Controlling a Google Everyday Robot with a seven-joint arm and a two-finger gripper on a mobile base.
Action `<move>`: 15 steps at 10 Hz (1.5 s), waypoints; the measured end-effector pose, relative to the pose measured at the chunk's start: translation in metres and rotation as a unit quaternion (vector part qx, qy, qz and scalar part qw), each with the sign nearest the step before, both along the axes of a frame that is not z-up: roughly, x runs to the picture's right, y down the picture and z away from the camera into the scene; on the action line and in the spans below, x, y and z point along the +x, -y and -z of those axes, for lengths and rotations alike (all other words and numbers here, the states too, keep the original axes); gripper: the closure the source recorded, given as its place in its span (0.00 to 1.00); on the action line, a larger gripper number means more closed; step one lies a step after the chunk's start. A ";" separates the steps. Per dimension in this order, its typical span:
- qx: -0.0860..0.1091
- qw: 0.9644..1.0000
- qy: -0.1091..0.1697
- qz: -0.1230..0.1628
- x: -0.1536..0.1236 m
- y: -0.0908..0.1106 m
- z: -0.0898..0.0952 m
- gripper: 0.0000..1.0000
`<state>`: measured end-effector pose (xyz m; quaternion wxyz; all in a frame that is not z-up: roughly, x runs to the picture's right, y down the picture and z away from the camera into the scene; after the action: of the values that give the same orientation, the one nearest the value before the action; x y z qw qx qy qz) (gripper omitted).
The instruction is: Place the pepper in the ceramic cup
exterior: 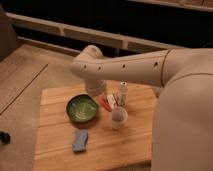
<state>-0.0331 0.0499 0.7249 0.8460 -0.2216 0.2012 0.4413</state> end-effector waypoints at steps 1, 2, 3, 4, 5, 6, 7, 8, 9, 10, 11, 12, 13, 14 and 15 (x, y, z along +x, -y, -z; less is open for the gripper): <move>-0.001 1.000 0.003 0.006 -0.008 0.001 -0.007 1.00; -0.001 1.000 -0.001 0.007 -0.006 0.001 -0.014 1.00; -0.003 1.000 -0.006 -0.001 -0.001 -0.001 -0.017 1.00; 0.001 1.000 -0.011 -0.019 0.007 -0.003 -0.018 1.00; 0.006 0.999 -0.015 -0.035 0.014 -0.003 -0.017 1.00; 0.021 0.998 -0.013 -0.057 0.021 -0.002 -0.014 1.00; 0.043 0.996 -0.002 -0.074 0.023 0.002 -0.011 1.00; 0.065 0.994 0.015 -0.086 0.024 0.008 -0.007 1.00; 0.097 0.990 0.043 -0.098 0.024 0.016 0.001 1.00; 0.118 0.985 0.062 -0.105 0.026 0.018 0.008 1.00; 0.130 0.983 0.073 -0.108 0.030 0.015 0.014 1.00; 0.137 0.981 0.084 -0.112 0.035 0.009 0.018 1.00; 0.139 0.979 0.092 -0.119 0.041 0.003 0.020 1.00; 0.141 0.977 0.097 -0.123 0.044 0.000 0.022 1.00; 0.141 0.977 0.098 -0.123 0.044 0.000 0.022 1.00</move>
<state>0.0107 0.0501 0.7031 0.8236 -0.1653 0.0241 0.5420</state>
